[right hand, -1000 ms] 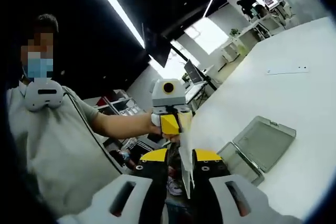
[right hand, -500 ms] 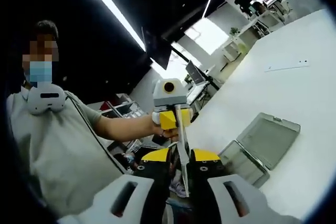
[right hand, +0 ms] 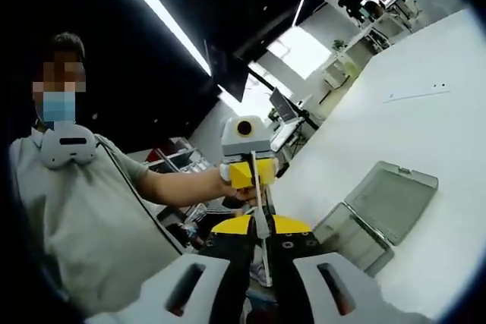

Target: Insert the divider into the dual guide fixture by aligning both edges with the guide slots and pushing it downward to the bottom, including one-sided entry, uneven engagement, binding, and posture correction.

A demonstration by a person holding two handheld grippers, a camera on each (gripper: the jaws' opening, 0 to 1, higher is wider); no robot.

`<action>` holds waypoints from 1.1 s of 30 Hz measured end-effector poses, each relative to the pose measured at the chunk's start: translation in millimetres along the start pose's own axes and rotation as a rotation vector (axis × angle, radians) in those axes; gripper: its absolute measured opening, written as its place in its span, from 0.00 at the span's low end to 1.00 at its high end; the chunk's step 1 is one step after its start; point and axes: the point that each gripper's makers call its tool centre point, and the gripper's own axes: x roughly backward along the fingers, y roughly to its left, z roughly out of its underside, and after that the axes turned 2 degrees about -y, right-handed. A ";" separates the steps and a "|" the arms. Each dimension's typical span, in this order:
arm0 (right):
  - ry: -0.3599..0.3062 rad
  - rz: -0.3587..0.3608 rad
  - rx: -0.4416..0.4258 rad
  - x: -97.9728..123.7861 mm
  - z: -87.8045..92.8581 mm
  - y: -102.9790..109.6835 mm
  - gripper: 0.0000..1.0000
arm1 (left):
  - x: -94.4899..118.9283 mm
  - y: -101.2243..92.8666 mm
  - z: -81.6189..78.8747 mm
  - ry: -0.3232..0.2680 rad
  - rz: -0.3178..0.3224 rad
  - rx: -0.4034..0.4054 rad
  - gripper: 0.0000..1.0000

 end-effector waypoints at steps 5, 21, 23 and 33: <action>-0.001 -0.007 -0.007 -2.3 0.8 1.8 0.02 | 2.3 0.2 0.3 -0.001 -0.001 0.002 0.00; -0.002 -0.010 -0.050 -3.8 0.4 4.3 0.00 | 4.0 2.7 0.0 0.002 -0.004 0.007 0.00; -0.001 0.002 -0.056 -3.9 0.2 3.2 0.00 | 4.0 4.8 0.3 0.005 -0.019 0.000 0.00; -0.026 0.067 -0.096 -7.3 -8.7 -5.6 0.00 | 11.6 20.5 1.1 0.012 -0.143 -0.124 0.10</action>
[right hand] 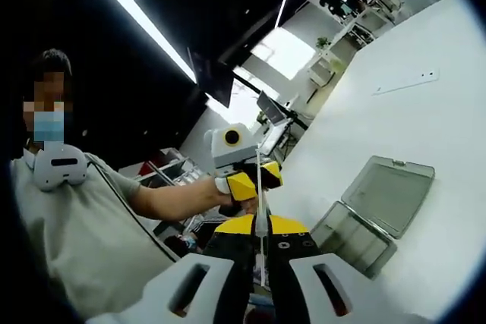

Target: Insert the divider into the dual guide fixture by aligning both edges with the guide slots and pushing it downward to the bottom, including one-sided entry, uneven engagement, binding, and posture correction.

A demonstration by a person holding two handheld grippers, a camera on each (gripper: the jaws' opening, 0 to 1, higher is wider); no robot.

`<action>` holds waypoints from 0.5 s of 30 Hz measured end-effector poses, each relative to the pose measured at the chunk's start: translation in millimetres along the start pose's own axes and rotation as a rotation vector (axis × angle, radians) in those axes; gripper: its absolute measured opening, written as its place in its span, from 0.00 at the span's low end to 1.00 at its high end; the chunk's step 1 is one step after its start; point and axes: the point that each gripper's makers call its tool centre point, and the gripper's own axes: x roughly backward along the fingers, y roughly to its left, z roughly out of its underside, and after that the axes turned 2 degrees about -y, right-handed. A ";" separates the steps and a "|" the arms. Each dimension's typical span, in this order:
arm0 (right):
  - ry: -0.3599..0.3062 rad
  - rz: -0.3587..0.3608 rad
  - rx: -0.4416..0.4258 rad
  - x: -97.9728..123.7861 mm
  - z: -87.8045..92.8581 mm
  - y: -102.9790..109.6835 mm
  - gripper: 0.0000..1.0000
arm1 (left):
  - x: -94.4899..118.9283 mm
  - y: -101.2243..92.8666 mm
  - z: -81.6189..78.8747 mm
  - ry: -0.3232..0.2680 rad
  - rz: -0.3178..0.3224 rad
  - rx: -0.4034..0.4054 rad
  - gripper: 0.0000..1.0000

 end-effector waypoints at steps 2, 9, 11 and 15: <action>0.004 0.016 -0.012 -1.5 -0.5 -2.0 0.00 | 2.8 2.3 0.5 0.000 -0.025 -0.012 0.10; 0.012 0.114 -0.022 -3.4 -6.9 -13.7 0.00 | 13.7 14.1 10.6 0.039 -0.137 -0.116 0.11; 0.023 0.119 -0.034 -5.3 -5.4 -13.1 0.00 | 18.8 20.6 14.9 0.066 -0.193 -0.174 0.11; 0.046 0.174 -0.021 -10.5 0.2 -13.4 0.00 | 26.4 26.5 18.4 0.069 -0.275 -0.237 0.11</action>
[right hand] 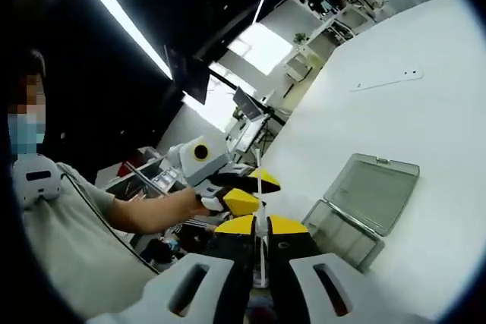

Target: Insert the divider into the dual guide fixture by aligning both edges with the guide slots and pushing it downward to the bottom, including one-sided entry, uneven engagement, binding, and posture correction.

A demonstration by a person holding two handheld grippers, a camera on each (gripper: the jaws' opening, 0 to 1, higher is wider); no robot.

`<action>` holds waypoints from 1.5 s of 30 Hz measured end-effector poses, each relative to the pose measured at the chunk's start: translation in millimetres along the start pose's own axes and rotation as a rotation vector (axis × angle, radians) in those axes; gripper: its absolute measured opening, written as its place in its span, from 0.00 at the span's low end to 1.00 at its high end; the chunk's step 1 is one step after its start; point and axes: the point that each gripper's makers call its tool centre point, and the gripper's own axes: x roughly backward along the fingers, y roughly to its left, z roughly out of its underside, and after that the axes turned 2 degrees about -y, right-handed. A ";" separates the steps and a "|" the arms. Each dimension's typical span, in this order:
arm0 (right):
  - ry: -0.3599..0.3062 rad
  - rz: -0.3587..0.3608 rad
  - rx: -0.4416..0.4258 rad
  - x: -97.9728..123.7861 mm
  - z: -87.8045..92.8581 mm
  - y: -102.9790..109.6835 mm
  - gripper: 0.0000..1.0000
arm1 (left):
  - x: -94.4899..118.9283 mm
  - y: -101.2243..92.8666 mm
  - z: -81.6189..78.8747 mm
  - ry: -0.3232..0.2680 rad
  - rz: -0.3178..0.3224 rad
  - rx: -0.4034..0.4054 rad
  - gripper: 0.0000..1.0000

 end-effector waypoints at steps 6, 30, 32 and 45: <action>0.027 0.125 -0.036 -9.8 13.1 -13.1 0.00 | 14.6 15.4 8.1 0.016 -0.110 -0.109 0.11; 0.067 0.558 -0.033 -14.3 27.6 -45.4 0.00 | 36.2 29.8 35.9 0.072 -0.143 -0.178 0.09; 0.081 0.554 -0.089 -16.7 32.0 -41.9 0.00 | 37.1 29.3 36.4 0.070 -0.143 -0.178 0.09; 0.155 0.679 -0.129 -20.4 43.9 -49.0 0.00 | 43.8 29.5 39.6 0.060 -0.143 -0.170 0.08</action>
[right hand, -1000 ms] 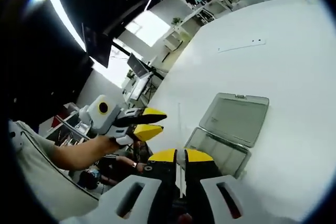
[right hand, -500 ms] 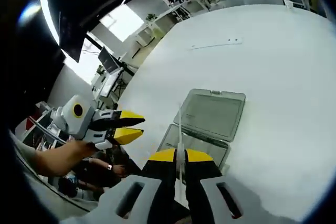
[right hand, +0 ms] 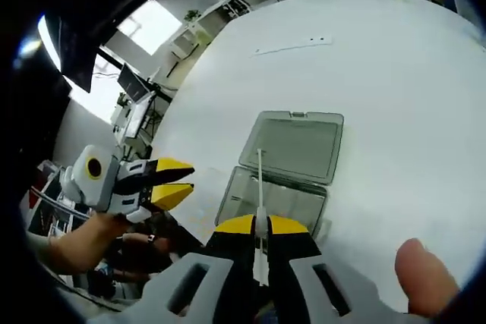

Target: Insert the divider into the dual guide fixture by aligning both edges with the guide slots and pushing it downward to the bottom, including one-sided entry, uneven engagement, binding, and posture correction.

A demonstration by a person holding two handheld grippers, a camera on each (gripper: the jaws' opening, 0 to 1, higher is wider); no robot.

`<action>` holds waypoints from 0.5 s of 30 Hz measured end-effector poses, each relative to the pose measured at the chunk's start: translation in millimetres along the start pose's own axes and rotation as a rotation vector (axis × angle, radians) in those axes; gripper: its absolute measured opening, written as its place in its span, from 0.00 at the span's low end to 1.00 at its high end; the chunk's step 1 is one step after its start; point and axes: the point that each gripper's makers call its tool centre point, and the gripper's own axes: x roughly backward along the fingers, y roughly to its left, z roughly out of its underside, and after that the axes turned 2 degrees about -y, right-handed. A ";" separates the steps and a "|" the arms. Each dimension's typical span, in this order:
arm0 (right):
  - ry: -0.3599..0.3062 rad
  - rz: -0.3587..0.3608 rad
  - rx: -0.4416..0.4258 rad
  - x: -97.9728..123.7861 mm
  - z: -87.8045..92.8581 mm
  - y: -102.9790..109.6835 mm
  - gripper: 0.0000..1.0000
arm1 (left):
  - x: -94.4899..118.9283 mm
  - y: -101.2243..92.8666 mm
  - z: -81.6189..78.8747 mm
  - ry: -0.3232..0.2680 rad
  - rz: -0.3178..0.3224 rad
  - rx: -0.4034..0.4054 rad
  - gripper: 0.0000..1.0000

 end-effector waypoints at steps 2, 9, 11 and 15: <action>0.009 0.015 0.001 -1.9 0.4 -0.1 0.00 | 1.0 0.0 1.2 0.003 -0.002 -0.002 0.08; 0.086 0.075 -0.035 -8.1 9.1 -0.5 0.00 | 3.2 1.3 8.5 0.021 -0.015 -0.032 0.08; 0.097 0.070 -0.065 -9.9 11.1 2.0 0.00 | 2.9 0.2 9.4 0.022 -0.013 -0.033 0.07; 0.155 0.110 -0.083 -11.1 20.7 -0.2 0.00 | 3.1 0.5 11.0 0.020 -0.015 -0.031 0.07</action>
